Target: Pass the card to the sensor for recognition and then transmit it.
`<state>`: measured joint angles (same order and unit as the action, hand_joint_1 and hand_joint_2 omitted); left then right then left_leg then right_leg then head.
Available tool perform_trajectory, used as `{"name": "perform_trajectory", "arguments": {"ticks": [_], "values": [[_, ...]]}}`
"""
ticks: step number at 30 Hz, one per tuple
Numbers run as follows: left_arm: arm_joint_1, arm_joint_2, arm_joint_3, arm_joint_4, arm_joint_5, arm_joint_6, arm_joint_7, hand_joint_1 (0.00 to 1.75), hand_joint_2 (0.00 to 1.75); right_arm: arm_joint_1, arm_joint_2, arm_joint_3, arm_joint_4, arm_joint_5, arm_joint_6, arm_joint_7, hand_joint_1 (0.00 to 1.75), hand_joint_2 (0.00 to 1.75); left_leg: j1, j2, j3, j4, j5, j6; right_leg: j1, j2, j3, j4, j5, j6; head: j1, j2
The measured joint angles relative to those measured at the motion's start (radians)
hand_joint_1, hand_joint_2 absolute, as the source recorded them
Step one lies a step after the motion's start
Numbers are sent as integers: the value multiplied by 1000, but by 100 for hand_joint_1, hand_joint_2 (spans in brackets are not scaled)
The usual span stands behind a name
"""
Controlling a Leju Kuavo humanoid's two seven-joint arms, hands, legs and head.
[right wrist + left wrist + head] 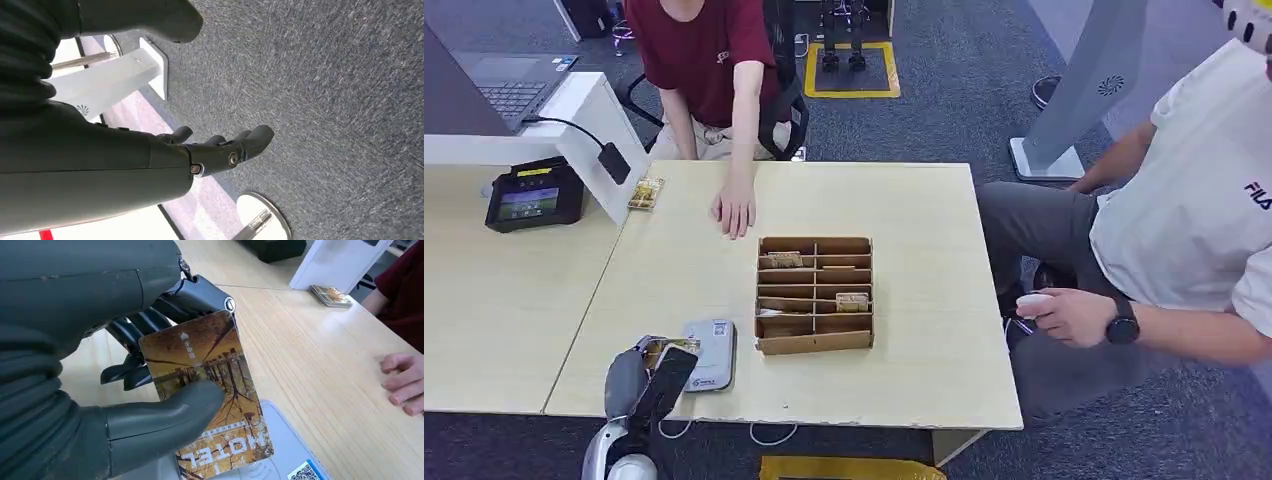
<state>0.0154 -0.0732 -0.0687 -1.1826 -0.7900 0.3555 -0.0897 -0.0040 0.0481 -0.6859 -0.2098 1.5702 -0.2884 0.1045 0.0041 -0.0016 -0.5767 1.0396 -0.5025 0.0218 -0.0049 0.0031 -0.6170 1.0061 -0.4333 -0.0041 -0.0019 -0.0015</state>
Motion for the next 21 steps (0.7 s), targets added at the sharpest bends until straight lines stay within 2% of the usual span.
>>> {"name": "perform_trajectory", "arguments": {"ticks": [4,9,14,16,21], "values": [[-2,0,-7,1,-68,29,37,175,175,0,0,1,0,0,2,0,0,175,0,0,0,0,0,0,0,0,0,0,0,0,0,0],[-20,2,-45,25,-375,137,167,175,175,-1,0,10,0,0,4,0,0,175,0,0,0,0,0,0,0,0,0,0,0,0,0,0],[-50,13,-100,85,-587,180,264,175,175,-2,0,13,0,0,5,0,0,175,0,0,0,0,0,0,0,0,1,0,0,0,0,0],[-60,17,-118,106,-619,183,283,175,175,-2,0,15,0,0,5,0,0,175,0,0,1,0,0,0,0,0,1,0,0,0,0,0],[-77,20,-140,141,-623,181,284,175,175,-2,0,16,0,0,5,0,0,175,0,0,1,0,0,0,0,-1,2,0,0,0,0,0]]}}
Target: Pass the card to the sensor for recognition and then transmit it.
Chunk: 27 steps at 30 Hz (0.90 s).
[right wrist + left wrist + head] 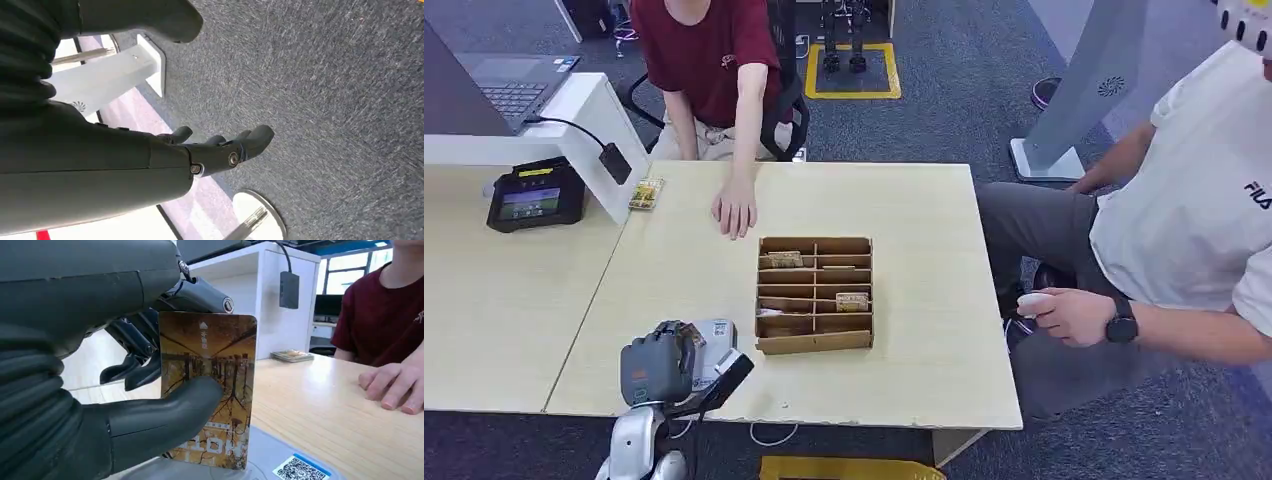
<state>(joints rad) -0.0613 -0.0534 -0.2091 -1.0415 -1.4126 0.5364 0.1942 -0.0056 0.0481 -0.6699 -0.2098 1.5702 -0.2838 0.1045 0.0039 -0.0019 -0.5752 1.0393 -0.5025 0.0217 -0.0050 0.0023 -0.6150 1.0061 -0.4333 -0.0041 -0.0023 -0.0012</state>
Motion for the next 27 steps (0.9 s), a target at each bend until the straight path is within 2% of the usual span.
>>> {"name": "perform_trajectory", "arguments": {"ticks": [15,17,19,20,24,27], "values": [[-19,6,-14,28,28,-3,-14,175,175,0,0,0,0,0,1,0,0,175,0,-1,2,0,1,0,0,-1,3,0,0,0,0,0],[-19,5,-13,28,142,-6,-96,175,175,0,0,0,0,0,1,-1,0,175,0,-1,2,0,1,0,0,-1,3,0,0,0,0,0],[-17,2,-8,22,345,-31,-228,175,175,0,0,0,0,0,-2,-3,0,175,0,-1,2,0,1,0,0,-1,3,0,0,0,0,0],[-13,-2,-2,11,427,-50,-274,175,175,0,0,0,0,0,-2,-3,0,175,0,-1,2,0,1,0,0,-1,2,0,0,0,0,0],[3,-11,16,-22,583,-112,-352,175,175,0,0,0,0,0,-3,-4,0,175,0,-2,2,0,2,0,0,-1,2,0,0,0,0,0],[18,-20,47,-84,889,-218,-462,175,175,0,0,3,0,0,-8,-11,0,175,0,-2,1,0,2,0,0,-1,1,0,0,0,0,0]]}}
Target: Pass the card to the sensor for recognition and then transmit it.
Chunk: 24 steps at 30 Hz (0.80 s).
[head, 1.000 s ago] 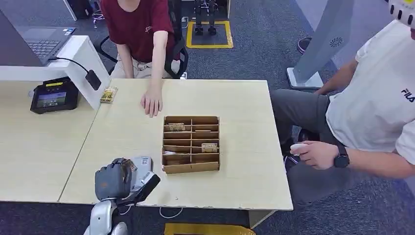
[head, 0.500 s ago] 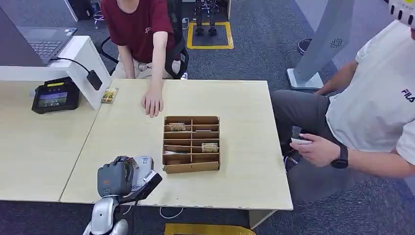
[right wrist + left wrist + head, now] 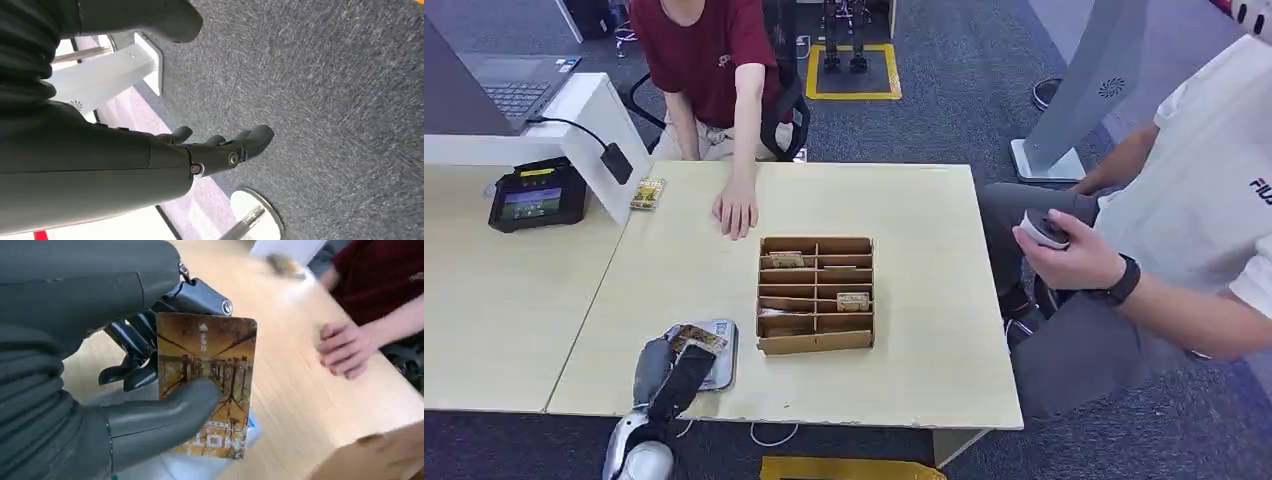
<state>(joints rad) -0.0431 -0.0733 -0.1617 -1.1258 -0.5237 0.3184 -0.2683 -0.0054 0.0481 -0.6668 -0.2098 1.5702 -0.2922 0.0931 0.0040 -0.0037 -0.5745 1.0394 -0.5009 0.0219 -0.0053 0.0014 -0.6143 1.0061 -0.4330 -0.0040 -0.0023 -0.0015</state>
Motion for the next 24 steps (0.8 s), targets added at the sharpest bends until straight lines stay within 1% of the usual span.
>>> {"name": "perform_trajectory", "arguments": {"ticks": [2,3,6,9,11,14,16,18,21,24], "values": [[0,0,22,-57,174,-49,-38,175,175,0,0,12,0,0,-2,-5,0,175,0,0,-2,0,0,0,0,0,-2,0,0,0,1,0],[-6,2,30,-83,218,-65,-40,175,175,-1,0,17,0,0,-2,-5,0,175,0,0,-2,0,0,0,0,0,-2,0,0,0,0,0],[-18,7,51,-131,282,-86,-53,175,175,-3,0,27,0,0,-5,-8,0,175,0,0,-2,0,0,0,0,0,-2,0,0,0,0,0],[-48,17,76,-170,392,-99,-77,175,175,-5,0,43,0,0,-7,-9,0,175,0,-1,-3,0,1,0,0,0,-3,0,0,0,0,0],[-88,27,95,-183,412,-81,-78,175,175,-10,0,51,0,0,-7,-10,0,175,0,-1,-3,0,1,-1,0,0,-3,0,0,0,1,0],[-158,46,115,-186,391,-39,-80,175,175,-13,-1,68,0,0,-5,-13,0,175,0,-1,-3,0,1,-1,0,0,-3,0,0,0,1,0],[-192,55,117,-186,344,0,-88,175,175,-16,-1,77,0,0,-1,-14,0,175,0,-1,-3,0,2,-1,0,0,-3,0,1,0,1,0],[-224,61,117,-176,272,43,-96,175,175,-18,-2,89,0,0,4,-20,0,175,0,-1,-3,0,2,0,0,0,-3,0,1,0,1,0],[-255,65,117,-157,211,73,-96,175,175,-23,-3,101,0,0,7,-23,0,175,0,0,-3,0,2,0,0,0,-3,0,1,0,1,0],[-286,72,112,-126,70,143,-89,175,175,-23,-3,108,0,0,10,-27,0,175,0,0,-3,1,2,0,0,1,-3,0,1,0,1,0]]}}
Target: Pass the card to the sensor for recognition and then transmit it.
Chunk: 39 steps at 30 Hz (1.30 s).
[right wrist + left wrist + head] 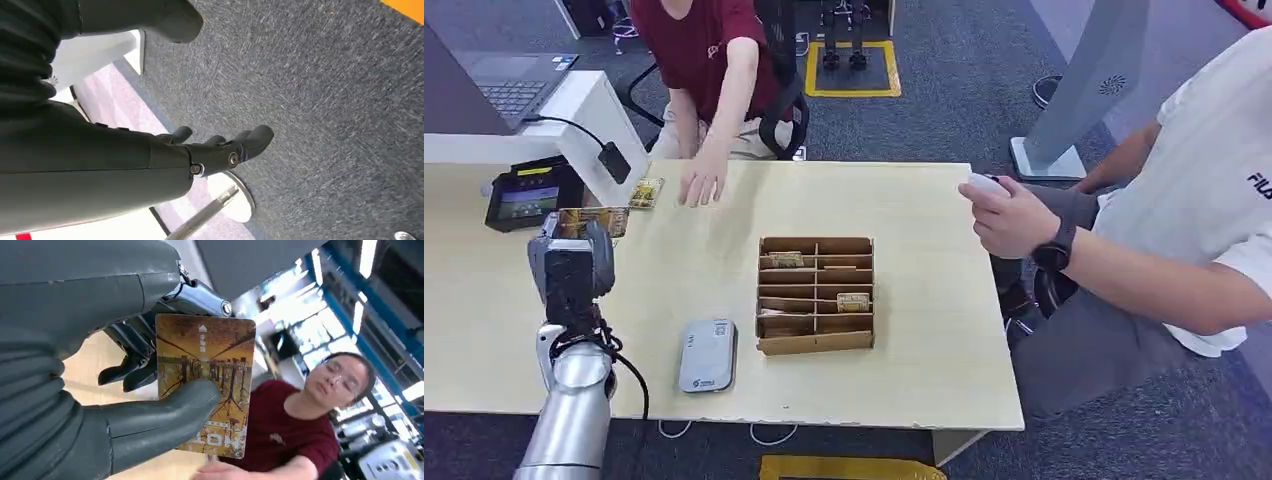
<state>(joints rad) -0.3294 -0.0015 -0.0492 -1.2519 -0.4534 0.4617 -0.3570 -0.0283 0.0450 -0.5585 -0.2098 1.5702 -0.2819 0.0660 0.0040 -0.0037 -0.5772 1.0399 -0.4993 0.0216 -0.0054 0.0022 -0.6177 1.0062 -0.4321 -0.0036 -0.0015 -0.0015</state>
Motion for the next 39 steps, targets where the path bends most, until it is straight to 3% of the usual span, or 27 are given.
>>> {"name": "perform_trajectory", "arguments": {"ticks": [2,16,38,39], "values": [[-23,6,-3,29,-76,26,13,175,175,-2,-2,6,0,0,8,-3,0,175,0,0,0,0,0,0,0,0,0,0,0,0,0,0],[-63,22,-35,138,-251,80,31,175,175,-8,-5,14,0,-5,13,-14,0,175,0,0,0,0,0,0,0,1,-1,0,0,0,0,0],[-63,31,-35,182,-265,77,32,175,175,-9,-6,14,0,-3,14,-15,0,175,0,0,-1,0,0,0,0,1,-1,0,0,0,0,0],[-63,31,-35,182,-265,77,32,0,175,-10,-6,14,0,-3,14,-15,0,175,0,0,-1,0,0,0,0,1,-1,0,0,0,0,0]]}}
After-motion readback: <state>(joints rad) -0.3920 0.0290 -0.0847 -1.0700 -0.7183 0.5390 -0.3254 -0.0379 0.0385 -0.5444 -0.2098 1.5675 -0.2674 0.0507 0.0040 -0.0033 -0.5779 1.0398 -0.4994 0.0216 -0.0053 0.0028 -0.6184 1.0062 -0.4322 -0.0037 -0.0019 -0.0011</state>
